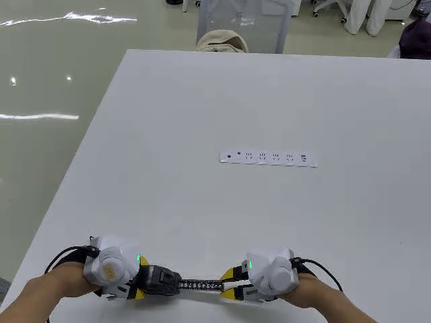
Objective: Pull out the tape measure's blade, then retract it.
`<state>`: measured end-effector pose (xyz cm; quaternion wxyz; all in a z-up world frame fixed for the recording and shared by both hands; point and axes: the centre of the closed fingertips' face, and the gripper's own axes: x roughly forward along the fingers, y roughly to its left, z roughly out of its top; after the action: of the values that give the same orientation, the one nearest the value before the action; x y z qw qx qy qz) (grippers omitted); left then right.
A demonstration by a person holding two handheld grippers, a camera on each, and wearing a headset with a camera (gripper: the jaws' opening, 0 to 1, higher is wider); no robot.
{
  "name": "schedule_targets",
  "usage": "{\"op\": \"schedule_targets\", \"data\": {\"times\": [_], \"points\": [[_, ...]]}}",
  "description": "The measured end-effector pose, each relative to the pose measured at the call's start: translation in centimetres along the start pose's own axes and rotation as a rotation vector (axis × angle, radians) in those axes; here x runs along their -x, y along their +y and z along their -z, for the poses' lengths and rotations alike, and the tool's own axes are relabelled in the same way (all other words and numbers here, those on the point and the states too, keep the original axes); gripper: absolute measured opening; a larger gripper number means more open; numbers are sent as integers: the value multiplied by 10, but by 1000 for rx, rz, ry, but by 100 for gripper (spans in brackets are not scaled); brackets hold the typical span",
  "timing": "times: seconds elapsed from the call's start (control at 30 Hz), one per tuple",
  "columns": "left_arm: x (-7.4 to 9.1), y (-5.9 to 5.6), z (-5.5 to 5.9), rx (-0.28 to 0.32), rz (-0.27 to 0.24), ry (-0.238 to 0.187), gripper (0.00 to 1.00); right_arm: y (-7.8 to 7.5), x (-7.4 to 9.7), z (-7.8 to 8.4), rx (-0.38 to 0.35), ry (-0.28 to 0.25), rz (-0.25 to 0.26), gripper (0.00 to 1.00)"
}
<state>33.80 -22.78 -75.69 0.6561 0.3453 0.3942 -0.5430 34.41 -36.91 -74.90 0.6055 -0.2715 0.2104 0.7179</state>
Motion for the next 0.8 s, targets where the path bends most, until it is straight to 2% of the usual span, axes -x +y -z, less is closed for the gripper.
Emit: {"op": "schedule_targets", "data": {"times": [0.8], "points": [[0, 0, -1, 1, 1, 2, 29, 2, 13, 9, -3, 8, -4, 10]]}}
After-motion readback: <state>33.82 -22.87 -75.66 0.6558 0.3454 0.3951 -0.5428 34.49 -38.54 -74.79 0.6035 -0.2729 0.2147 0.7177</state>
